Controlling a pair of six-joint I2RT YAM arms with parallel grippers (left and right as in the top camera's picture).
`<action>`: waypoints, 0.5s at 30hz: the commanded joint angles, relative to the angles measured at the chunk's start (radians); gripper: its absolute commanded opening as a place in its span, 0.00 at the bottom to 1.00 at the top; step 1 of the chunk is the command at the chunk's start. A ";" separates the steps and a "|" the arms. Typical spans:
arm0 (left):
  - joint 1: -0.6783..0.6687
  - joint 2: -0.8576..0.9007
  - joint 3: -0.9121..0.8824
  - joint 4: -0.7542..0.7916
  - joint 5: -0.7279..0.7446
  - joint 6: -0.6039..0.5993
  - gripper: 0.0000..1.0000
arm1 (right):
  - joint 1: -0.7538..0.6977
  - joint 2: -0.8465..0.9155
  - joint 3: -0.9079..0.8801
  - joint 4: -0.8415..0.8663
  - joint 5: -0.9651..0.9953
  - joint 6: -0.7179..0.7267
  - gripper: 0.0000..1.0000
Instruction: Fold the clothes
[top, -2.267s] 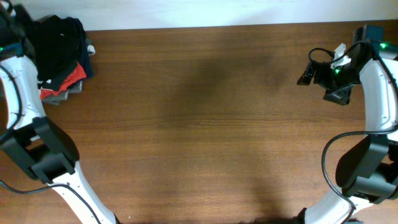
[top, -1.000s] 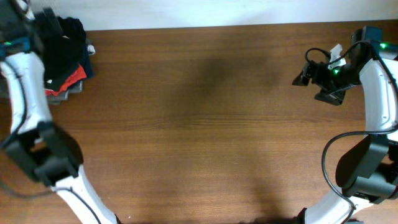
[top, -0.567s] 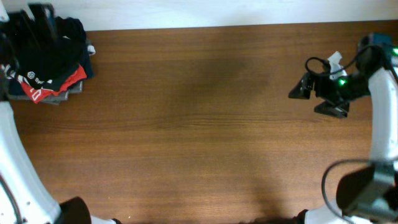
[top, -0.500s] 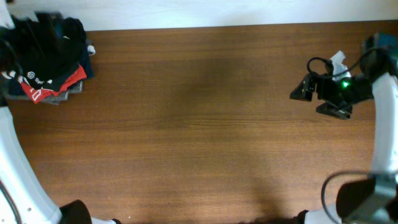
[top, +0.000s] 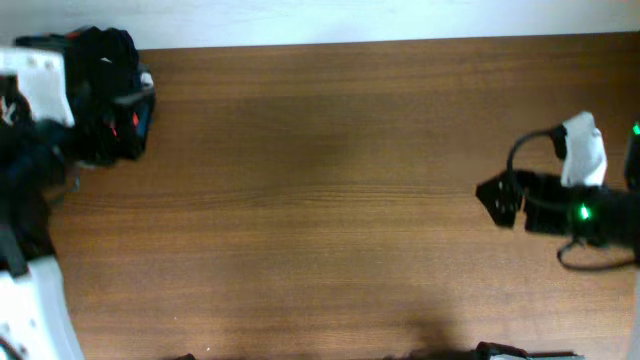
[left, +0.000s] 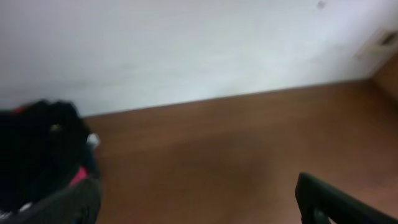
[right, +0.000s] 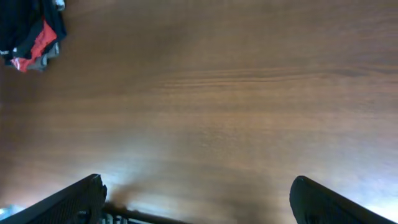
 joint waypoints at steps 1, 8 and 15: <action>0.000 -0.180 -0.202 0.088 -0.127 -0.079 0.99 | 0.007 -0.072 -0.010 -0.008 0.045 0.011 0.99; 0.000 -0.492 -0.572 0.264 -0.123 -0.084 0.99 | 0.006 -0.293 -0.163 0.011 0.071 0.013 0.99; 0.000 -0.622 -0.795 0.345 -0.085 -0.147 0.99 | 0.006 -0.616 -0.517 0.194 0.098 0.117 0.99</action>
